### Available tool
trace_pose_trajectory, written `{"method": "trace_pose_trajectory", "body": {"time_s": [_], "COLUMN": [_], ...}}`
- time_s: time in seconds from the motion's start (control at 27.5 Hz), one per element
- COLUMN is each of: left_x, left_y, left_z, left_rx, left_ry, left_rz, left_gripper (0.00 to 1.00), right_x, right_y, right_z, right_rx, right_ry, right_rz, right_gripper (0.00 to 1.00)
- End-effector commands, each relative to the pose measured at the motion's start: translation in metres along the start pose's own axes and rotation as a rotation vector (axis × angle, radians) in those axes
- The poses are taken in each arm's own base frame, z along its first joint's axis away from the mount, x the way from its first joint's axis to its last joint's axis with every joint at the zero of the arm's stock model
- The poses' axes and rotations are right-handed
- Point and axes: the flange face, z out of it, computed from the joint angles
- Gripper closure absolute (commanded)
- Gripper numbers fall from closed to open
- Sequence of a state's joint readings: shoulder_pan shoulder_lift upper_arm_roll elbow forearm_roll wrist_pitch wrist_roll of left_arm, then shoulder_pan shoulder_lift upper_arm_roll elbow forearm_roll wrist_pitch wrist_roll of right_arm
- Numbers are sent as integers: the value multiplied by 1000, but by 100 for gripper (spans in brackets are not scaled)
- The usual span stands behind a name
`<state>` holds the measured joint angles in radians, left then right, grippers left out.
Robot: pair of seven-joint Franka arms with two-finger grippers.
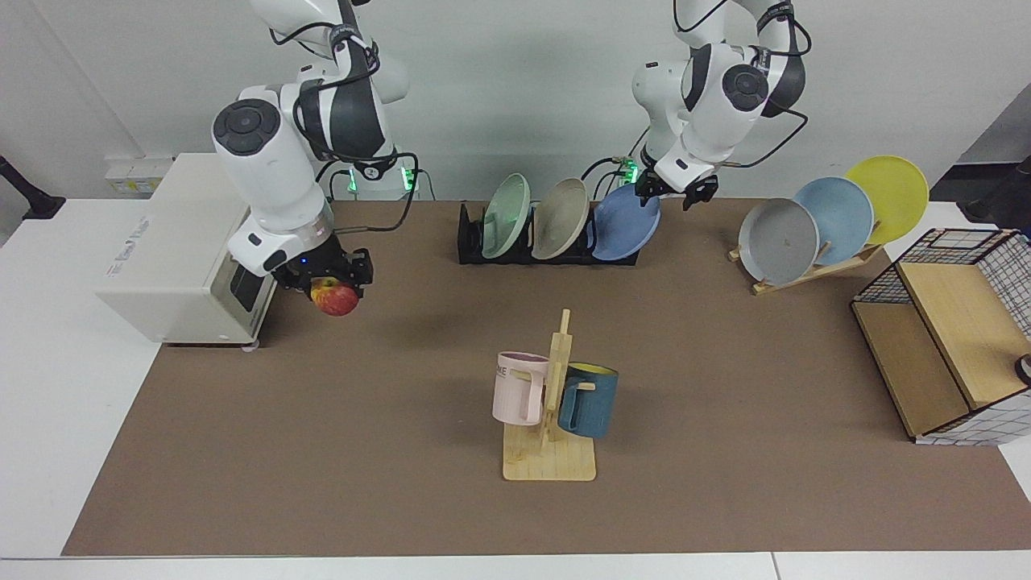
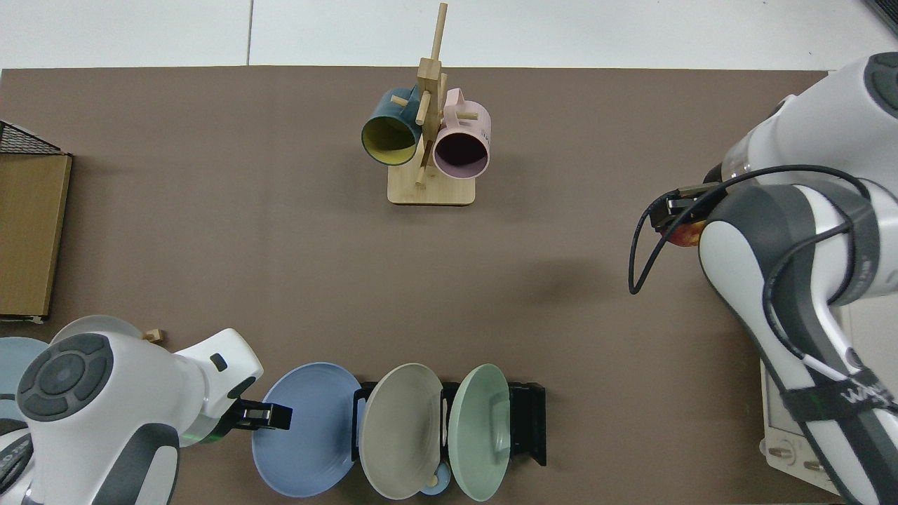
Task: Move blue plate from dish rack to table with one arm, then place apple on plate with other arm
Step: 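Grasp the rim of the blue plate in the rack with the left gripper, then lift the blue plate up out of the rack with the left gripper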
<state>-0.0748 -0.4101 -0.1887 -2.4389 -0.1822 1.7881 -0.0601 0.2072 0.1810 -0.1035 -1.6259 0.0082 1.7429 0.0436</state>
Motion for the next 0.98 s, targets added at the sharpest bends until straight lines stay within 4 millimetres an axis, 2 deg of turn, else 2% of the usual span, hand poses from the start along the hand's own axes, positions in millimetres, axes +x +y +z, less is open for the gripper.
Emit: {"method": "trace_pose_trajectory", "body": {"time_s": [0.0,0.04,0.11,0.15,0.18,0.25,0.29,0.36,0.55,0.95], "left_x": [-14,-15,-15,-15,-15,-14,-15,-16,-14,-13], "left_y": [10,13,16,16,17,17,16,15,13,5], "left_z": [11,19,27,26,27,27,28,28,22,-29], "left_rx": [-3,1,5,5,6,5,7,17,38,181], "left_ry": [11,1,-2,-2,-7,-12,-21,-26,-16,2], "left_rz": [17,24,34,35,36,37,39,43,50,71], "left_gripper": [8,8,20,32,51,79,89,100,100,100], "right_x": [-5,-10,-16,-17,-18,-19,-19,-19,-18,-18], "right_y": [5,5,7,7,9,13,13,12,12,6], "right_z": [-29,-40,-51,-55,-54,-55,-55,-55,-55,-58], "right_rx": [4,4,5,8,13,20,20,21,22,26], "right_ry": [-13,-1,16,22,22,23,23,23,24,35], "right_rz": [22,20,21,21,26,33,33,31,33,24], "right_gripper": [100,100,100,100,100,100,100,100,100,100]}}
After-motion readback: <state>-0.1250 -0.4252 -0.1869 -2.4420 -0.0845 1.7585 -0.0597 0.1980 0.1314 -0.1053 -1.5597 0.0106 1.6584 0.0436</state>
